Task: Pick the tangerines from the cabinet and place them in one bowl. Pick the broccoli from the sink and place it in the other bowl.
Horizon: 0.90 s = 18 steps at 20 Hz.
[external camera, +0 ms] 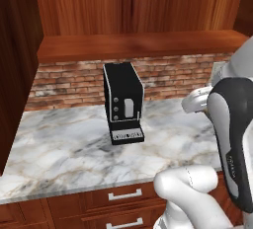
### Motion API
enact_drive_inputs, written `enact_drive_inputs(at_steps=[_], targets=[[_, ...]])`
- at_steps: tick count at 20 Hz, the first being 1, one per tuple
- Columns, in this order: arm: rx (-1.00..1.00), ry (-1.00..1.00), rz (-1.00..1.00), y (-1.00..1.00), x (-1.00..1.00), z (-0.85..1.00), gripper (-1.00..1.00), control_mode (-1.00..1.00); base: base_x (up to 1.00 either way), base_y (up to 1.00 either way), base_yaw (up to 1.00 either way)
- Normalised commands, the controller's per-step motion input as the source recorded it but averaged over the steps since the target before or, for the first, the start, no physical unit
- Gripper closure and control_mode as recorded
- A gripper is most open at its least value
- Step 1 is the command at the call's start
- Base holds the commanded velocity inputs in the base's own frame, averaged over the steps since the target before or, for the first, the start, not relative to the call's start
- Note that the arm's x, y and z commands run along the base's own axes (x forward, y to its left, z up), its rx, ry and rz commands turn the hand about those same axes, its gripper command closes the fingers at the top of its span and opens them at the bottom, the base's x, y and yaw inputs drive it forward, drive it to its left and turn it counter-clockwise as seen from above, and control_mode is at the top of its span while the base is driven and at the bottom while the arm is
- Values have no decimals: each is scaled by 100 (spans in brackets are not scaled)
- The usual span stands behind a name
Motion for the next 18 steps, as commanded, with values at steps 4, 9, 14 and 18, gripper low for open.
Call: enact_drive_inputs(at_steps=[4,9,14,18], targets=[[0,4,2,-2,-54,0,100,-100,0,0,0],[1,18,-10,-10,-40,0,100,-100,0,0,0],[0,11,-5,-8,-23,-2,100,-100,0,0,0],[0,0,0,0,0,0,100,-100,0,0,0]])
